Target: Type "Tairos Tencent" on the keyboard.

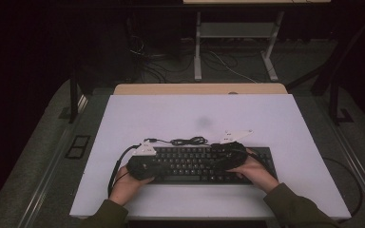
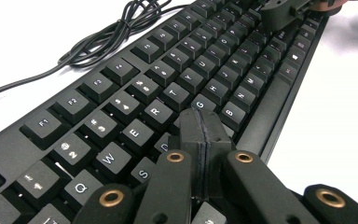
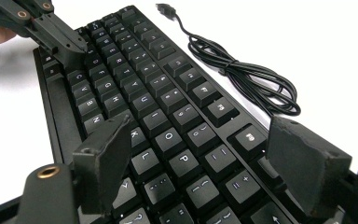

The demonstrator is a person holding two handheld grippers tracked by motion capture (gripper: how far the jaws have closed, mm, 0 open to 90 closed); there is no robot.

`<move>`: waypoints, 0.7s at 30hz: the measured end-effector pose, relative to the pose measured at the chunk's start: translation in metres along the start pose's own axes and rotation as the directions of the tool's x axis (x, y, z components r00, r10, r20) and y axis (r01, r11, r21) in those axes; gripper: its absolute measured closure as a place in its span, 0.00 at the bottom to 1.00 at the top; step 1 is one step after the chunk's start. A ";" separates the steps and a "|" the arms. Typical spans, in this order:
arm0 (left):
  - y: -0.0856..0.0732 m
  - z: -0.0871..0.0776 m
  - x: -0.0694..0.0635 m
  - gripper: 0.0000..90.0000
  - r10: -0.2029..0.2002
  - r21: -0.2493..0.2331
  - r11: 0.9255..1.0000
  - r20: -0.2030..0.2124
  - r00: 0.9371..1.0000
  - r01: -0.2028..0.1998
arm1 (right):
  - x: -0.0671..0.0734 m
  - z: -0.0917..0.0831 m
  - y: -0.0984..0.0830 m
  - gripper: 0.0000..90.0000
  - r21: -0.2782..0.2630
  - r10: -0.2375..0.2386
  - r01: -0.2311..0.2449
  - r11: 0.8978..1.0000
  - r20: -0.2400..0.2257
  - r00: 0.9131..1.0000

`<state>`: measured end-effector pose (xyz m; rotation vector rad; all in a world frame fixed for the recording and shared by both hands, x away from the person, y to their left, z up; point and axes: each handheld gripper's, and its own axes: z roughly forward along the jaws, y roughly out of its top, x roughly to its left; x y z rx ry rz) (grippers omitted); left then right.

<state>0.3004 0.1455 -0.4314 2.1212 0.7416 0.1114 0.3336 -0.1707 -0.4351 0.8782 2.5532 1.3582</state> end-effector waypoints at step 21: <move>0.006 0.003 0.009 0.99 0.002 -0.004 1.000 -0.022 1.000 -0.002 | -0.002 -0.008 -0.006 0.25 -0.007 0.013 -0.013 1.000 0.023 1.000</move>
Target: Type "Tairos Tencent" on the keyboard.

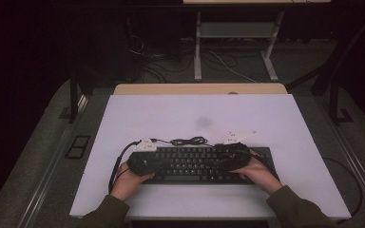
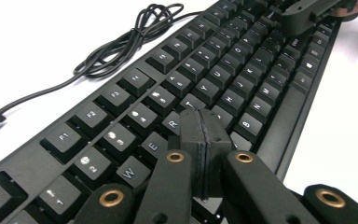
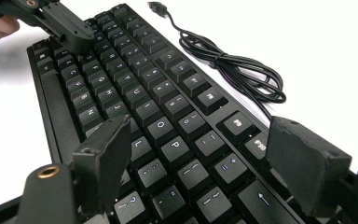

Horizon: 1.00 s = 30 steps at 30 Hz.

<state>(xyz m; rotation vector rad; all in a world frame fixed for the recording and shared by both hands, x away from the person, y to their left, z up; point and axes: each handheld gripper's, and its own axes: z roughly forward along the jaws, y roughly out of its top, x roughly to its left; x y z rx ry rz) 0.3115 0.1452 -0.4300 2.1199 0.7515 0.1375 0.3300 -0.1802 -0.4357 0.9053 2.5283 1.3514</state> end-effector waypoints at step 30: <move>0.001 0.007 0.016 0.99 -0.003 0.013 1.000 -0.031 1.000 0.003 | -0.001 -0.007 -0.005 0.25 0.000 0.016 -0.016 1.000 0.022 1.000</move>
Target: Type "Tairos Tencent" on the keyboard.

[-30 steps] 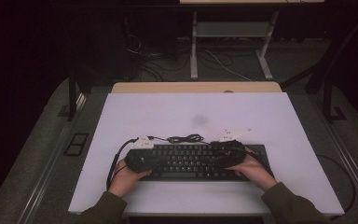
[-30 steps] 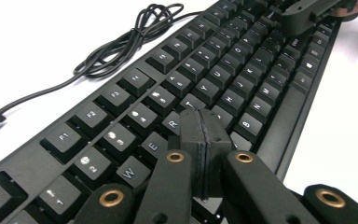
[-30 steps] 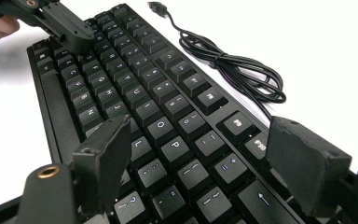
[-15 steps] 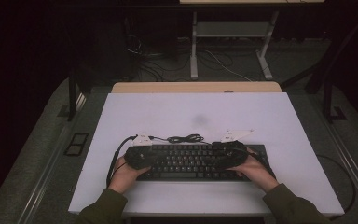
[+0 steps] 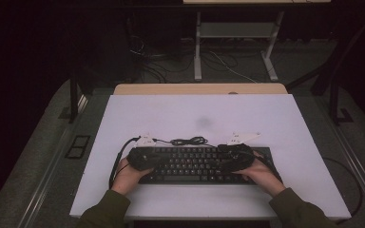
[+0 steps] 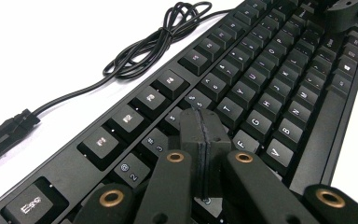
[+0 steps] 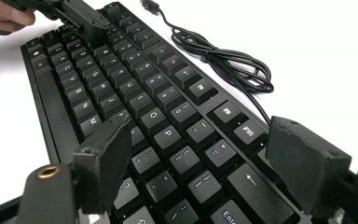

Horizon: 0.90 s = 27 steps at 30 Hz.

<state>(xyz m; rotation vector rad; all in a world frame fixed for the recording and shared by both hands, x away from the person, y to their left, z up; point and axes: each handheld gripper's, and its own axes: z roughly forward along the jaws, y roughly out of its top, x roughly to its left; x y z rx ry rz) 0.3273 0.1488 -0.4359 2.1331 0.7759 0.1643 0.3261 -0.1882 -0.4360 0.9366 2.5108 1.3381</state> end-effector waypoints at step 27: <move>0.001 -0.003 -0.004 0.99 0.004 -0.006 1.000 0.000 1.000 -0.004 | 0.000 -0.001 0.002 0.26 -0.009 0.005 -0.005 1.000 -0.011 1.000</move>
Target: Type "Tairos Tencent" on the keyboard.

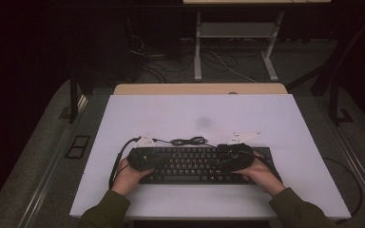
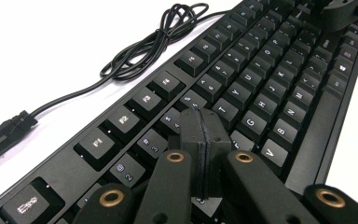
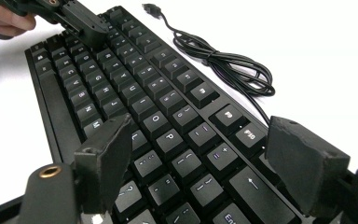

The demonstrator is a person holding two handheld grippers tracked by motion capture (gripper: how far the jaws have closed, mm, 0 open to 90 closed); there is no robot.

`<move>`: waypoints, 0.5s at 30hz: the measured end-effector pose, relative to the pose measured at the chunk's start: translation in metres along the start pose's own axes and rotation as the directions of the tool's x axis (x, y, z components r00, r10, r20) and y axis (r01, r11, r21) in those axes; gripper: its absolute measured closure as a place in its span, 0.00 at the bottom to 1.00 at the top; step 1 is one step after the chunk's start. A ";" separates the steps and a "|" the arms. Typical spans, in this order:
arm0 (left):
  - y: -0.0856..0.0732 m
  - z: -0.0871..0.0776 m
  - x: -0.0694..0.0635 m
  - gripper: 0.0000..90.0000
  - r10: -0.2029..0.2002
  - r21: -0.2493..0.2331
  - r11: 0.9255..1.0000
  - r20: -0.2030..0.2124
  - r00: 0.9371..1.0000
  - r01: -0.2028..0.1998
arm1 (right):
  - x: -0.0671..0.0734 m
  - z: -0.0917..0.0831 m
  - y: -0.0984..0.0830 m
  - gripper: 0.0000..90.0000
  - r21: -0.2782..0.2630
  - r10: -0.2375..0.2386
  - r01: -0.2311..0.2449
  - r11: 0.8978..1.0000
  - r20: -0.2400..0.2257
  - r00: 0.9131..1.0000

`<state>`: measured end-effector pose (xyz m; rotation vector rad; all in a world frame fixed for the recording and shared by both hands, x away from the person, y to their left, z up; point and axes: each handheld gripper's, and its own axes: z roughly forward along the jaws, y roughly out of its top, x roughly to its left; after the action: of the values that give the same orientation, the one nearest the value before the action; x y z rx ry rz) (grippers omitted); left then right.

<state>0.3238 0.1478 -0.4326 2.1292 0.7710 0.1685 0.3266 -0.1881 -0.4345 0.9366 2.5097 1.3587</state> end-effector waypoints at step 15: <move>-0.003 -0.004 -0.003 0.81 -0.029 -0.023 0.999 -0.005 1.000 0.029 | -0.001 -0.002 0.004 0.41 -0.014 0.034 -0.035 0.999 -0.066 0.997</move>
<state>0.3183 0.1498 -0.4317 2.0959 0.7991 0.1669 0.3286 -0.1882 -0.4300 0.9519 2.5392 1.4395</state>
